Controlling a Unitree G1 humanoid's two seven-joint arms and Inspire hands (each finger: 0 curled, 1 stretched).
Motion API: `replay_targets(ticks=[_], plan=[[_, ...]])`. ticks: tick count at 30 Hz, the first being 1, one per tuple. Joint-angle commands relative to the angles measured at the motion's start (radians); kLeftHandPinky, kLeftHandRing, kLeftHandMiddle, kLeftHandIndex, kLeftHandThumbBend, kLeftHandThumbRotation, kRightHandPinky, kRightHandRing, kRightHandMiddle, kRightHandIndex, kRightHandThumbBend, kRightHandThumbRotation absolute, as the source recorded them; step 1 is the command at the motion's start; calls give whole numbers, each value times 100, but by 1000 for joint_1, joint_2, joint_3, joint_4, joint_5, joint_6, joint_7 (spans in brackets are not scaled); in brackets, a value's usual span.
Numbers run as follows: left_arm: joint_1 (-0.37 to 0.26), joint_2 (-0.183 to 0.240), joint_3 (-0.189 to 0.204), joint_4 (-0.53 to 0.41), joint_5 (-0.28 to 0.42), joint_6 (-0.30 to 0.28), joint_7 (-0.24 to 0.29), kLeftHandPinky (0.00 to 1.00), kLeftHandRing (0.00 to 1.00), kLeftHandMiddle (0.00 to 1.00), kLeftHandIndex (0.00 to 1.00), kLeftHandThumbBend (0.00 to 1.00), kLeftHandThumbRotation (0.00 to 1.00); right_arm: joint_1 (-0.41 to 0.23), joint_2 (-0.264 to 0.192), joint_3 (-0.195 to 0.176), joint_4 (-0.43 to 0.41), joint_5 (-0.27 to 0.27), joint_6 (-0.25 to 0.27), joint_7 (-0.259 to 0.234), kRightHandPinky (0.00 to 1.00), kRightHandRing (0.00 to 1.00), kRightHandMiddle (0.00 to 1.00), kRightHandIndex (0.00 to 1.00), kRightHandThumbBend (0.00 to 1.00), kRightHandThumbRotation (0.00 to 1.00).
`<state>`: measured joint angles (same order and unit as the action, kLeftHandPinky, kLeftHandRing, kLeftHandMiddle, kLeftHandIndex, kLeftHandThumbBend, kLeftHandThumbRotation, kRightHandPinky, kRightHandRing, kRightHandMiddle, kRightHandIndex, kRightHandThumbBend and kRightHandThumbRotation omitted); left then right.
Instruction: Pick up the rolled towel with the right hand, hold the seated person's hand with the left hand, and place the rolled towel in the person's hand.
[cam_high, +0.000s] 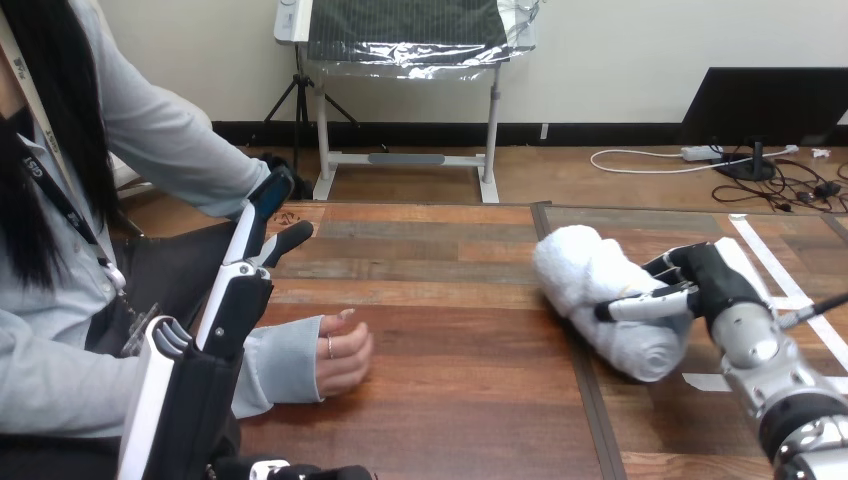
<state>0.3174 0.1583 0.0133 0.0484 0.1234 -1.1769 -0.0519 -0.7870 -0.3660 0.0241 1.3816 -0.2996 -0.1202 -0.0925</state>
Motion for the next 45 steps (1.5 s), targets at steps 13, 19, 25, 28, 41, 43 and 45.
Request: replay_targets(ticks=[13, 19, 25, 28, 41, 43, 45], plan=[[-54, 28, 32, 16, 16, -24, -6, 83, 99, 100, 99, 100, 80, -6, 62, -95, -41, 102, -210, -18, 51, 51, 51, 47, 83, 0], [-51, 40, 40, 6, 30, -3, -11, 83, 99, 100, 100, 100, 78, 3, 76, -125, -49, 137, -278, -4, 46, 48, 51, 46, 84, 0], [-53, 44, 56, 7, 54, 11, -6, 82, 97, 100, 99, 100, 78, 10, 93, -161, -57, 186, -334, 20, 40, 44, 49, 46, 83, 0], [-53, 59, 48, 6, 44, 23, -15, 81, 96, 100, 99, 100, 78, 13, 100, -176, -60, 210, -352, 35, 38, 43, 49, 46, 81, 0], [-29, 97, 36, -26, 16, 115, -57, 81, 95, 99, 96, 100, 77, 34, 132, -234, -76, 301, -450, 107, 41, 45, 50, 46, 77, 0], [-26, 99, 39, -31, 18, 125, -60, 81, 95, 98, 95, 100, 75, 37, 136, -242, -78, 313, -460, 123, 40, 44, 50, 46, 76, 0], [-25, 105, 40, -34, 17, 136, -64, 82, 95, 98, 95, 100, 72, 43, 141, -247, -80, 322, -477, 134, 39, 43, 50, 46, 76, 0]])
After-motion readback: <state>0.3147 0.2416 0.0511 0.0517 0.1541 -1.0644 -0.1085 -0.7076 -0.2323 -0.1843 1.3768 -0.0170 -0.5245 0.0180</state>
